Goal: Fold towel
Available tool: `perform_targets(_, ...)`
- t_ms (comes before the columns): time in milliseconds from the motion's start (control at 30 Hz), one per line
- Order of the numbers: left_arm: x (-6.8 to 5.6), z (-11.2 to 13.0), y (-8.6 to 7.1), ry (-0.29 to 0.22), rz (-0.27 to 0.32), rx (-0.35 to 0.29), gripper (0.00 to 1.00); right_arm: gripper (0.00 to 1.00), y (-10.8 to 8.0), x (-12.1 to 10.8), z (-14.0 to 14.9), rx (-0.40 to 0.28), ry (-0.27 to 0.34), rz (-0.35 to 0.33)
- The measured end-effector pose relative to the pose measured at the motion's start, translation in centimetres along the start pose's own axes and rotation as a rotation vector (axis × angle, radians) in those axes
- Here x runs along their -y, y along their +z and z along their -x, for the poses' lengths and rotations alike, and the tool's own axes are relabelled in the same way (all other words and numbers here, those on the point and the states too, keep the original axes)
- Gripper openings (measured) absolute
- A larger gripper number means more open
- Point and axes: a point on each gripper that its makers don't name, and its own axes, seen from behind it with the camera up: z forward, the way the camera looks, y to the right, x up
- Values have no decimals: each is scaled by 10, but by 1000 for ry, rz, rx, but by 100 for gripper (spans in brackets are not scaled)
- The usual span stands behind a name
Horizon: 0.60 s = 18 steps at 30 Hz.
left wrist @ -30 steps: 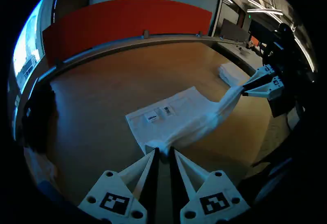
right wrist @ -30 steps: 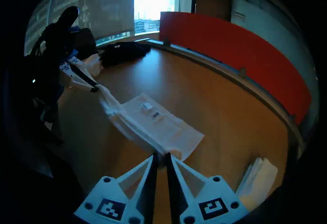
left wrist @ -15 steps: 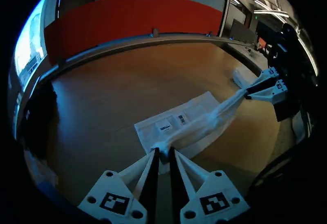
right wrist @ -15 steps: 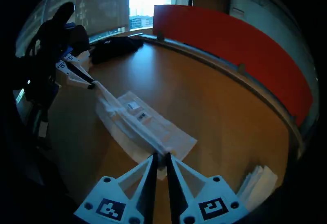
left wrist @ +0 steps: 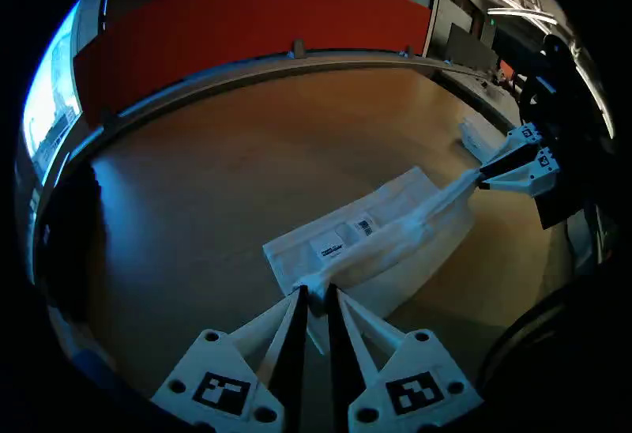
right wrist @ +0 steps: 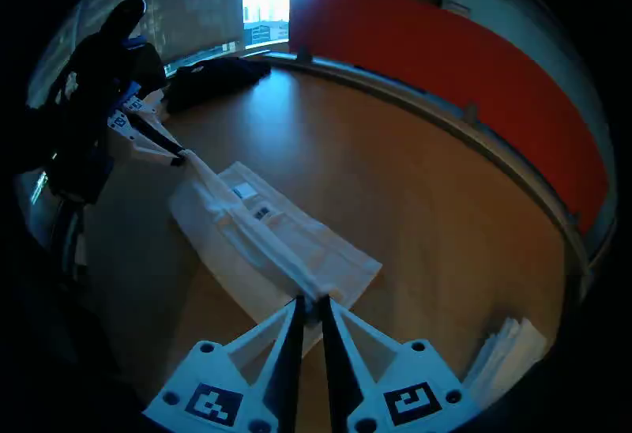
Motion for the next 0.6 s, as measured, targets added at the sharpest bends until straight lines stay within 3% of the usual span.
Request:
perform_targets(400,8,8,30,29,-19,28,20,15,22,-11,11,27,35,5)
perform_targets(600,20,16,45,47,-74,44,27,22,38,-18,18,28,85,24)
